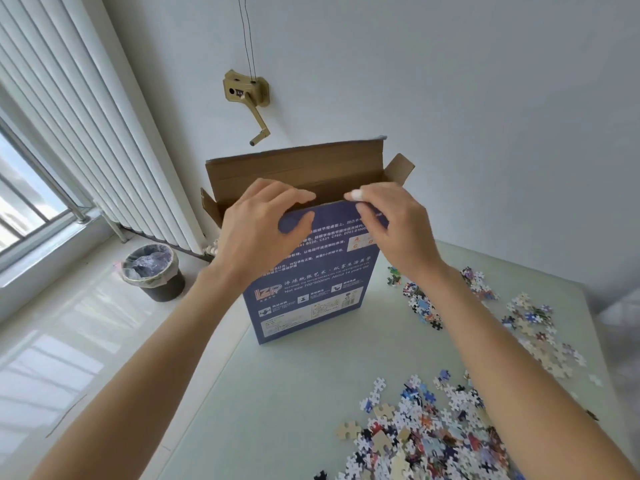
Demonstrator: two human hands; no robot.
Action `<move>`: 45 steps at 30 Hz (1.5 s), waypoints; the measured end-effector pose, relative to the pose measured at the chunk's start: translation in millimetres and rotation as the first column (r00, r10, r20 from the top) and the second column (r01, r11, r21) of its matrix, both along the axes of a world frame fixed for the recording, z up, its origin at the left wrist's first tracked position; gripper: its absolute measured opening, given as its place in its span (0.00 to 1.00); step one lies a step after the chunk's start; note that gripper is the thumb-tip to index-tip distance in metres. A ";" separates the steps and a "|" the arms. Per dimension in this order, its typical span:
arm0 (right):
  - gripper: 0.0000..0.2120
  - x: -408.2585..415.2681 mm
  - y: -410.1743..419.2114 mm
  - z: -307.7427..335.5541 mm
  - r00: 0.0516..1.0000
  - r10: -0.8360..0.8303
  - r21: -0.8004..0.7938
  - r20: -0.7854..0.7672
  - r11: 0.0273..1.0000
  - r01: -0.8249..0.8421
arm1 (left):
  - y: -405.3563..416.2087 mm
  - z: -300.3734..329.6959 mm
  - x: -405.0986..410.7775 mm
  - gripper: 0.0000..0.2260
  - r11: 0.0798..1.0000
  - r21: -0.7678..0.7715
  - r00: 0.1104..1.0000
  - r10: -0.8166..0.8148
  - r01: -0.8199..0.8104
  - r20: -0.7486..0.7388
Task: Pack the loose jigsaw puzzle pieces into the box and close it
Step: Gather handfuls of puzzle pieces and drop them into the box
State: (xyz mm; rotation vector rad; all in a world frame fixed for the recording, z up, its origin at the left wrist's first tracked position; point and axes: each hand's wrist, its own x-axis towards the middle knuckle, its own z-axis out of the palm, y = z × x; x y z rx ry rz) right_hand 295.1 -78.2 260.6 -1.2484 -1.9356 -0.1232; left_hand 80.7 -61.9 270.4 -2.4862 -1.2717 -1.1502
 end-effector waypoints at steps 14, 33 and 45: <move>0.18 75.8 -188.6 -207.3 0.954 -0.257 -0.799 0.154 0.535 0.273 | -114.9 -194.1 70.7 0.15 0.643 -0.744 0.980 -0.182 0.183 0.084; 0.40 87.2 -174.8 -276.0 0.923 0.031 -0.863 0.384 0.366 0.347 | -153.8 -291.0 136.0 0.44 0.457 -0.878 0.834 -0.422 -0.142 -0.355; 0.43 63.5 -203.6 -270.2 0.951 -0.020 -0.890 0.308 0.349 0.295 | -169.5 -292.2 136.8 0.26 0.374 -0.923 0.882 -0.399 -0.095 -0.253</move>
